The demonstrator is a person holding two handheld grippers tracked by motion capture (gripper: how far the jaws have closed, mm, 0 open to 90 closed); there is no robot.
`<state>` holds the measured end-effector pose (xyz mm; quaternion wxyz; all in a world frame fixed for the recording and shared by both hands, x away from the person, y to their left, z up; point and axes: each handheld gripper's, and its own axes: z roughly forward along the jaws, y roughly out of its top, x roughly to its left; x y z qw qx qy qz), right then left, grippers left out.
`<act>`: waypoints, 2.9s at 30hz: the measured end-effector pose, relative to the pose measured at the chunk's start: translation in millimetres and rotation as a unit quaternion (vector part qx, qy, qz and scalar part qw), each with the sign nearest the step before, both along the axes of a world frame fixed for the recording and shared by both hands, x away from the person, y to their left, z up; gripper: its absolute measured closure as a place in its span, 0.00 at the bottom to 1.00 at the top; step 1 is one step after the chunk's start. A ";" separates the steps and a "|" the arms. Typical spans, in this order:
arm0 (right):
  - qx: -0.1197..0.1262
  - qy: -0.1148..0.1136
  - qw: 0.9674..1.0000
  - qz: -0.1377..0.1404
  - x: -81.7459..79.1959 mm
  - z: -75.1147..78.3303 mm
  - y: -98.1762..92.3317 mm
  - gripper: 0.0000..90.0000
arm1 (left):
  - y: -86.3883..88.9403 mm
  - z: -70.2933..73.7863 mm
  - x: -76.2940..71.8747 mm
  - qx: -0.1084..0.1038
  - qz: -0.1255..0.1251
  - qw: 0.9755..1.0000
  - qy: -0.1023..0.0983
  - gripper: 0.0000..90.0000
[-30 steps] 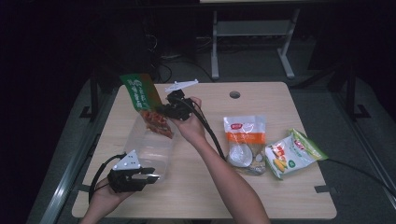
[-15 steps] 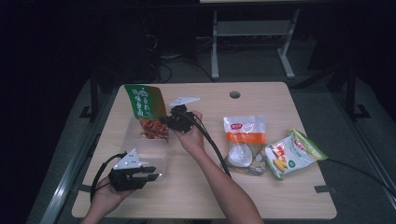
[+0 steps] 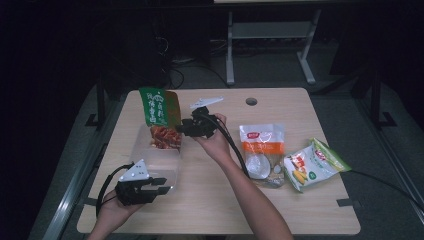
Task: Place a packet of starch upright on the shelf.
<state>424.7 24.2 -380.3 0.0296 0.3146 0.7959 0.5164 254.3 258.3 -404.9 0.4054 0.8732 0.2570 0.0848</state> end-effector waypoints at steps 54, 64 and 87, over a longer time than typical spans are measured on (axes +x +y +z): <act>-0.088 0.054 0.987 -0.121 -96.0 -3.4 -248.5 0.47 | -93.5 7.7 -0.7 -0.030 -0.075 0.997 0.013 0.45; -0.103 0.069 0.977 -0.172 -84.0 -15.4 -276.1 0.46 | -93.8 6.1 1.9 -0.027 -0.077 0.997 0.008 0.44; -0.084 0.140 0.972 -0.167 -55.9 -39.2 -277.5 0.70 | -94.7 5.8 -1.5 -0.027 -0.085 0.996 0.006 0.44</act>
